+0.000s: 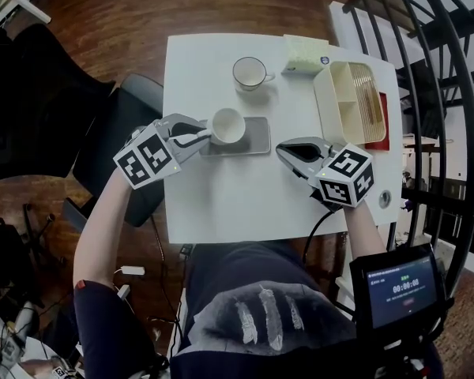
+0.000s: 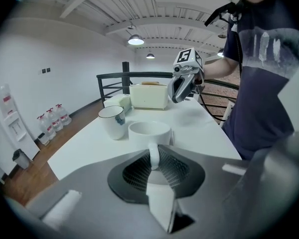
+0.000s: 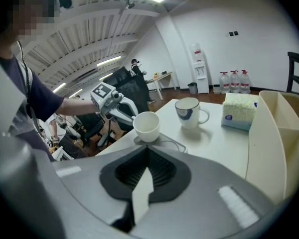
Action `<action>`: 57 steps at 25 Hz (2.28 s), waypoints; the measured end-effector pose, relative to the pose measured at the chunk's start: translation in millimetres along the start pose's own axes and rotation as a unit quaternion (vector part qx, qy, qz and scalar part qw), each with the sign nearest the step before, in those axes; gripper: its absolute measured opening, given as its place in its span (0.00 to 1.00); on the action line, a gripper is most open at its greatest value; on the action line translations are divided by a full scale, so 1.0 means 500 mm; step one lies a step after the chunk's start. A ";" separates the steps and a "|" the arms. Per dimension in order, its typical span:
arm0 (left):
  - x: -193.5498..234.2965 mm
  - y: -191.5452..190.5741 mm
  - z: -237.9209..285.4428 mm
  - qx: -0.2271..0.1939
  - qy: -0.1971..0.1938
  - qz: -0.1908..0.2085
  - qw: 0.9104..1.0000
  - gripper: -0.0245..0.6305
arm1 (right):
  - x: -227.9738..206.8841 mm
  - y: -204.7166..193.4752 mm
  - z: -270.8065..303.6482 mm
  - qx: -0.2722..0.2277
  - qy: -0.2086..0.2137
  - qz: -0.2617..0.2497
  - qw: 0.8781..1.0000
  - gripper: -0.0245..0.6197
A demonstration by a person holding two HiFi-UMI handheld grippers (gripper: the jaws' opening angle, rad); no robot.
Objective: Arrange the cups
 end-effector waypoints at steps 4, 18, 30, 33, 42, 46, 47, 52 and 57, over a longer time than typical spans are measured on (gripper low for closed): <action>0.004 -0.020 -0.005 -0.018 -0.007 -0.025 1.000 0.13 | -0.005 0.004 0.006 0.004 0.002 -0.001 1.000 0.05; 0.014 -0.064 -0.006 0.016 -0.020 -0.039 0.999 0.15 | 0.007 0.025 0.033 0.013 0.016 -0.013 1.000 0.05; 0.034 -0.048 0.002 0.076 -0.056 0.022 0.995 0.16 | 0.007 0.013 0.025 0.009 0.002 0.002 1.000 0.05; 0.037 -0.050 0.006 0.077 -0.047 0.019 0.996 0.18 | 0.007 0.014 0.026 0.011 -0.001 0.004 1.000 0.05; 0.075 -0.020 -0.115 -0.029 -0.030 -0.072 0.997 0.39 | 0.007 0.026 0.028 0.007 -0.009 0.001 1.000 0.05; 0.103 0.008 -0.173 -0.112 -0.016 -0.106 0.988 0.39 | 0.002 0.027 0.025 0.002 -0.017 0.003 1.000 0.05; 0.110 0.017 -0.176 -0.127 -0.013 -0.109 0.986 0.39 | 0.002 0.028 0.025 0.000 -0.019 0.003 1.000 0.05; 0.117 0.068 -0.158 -0.208 -0.013 -0.110 0.972 0.12 | -0.004 0.043 0.026 -0.014 -0.023 0.001 1.000 0.05; 0.107 0.113 -0.133 -0.228 -0.026 -0.100 0.968 0.04 | -0.009 0.053 0.017 -0.024 -0.028 0.002 0.999 0.05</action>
Point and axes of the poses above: the fingertips, and each gripper's own axes: z forward along the fingers, x to its left, y out of its top, the point moved 10 cm from there along -z, backward along the fingers, and after that the axes turned 11 degrees about -z, right-handed, at the moved point
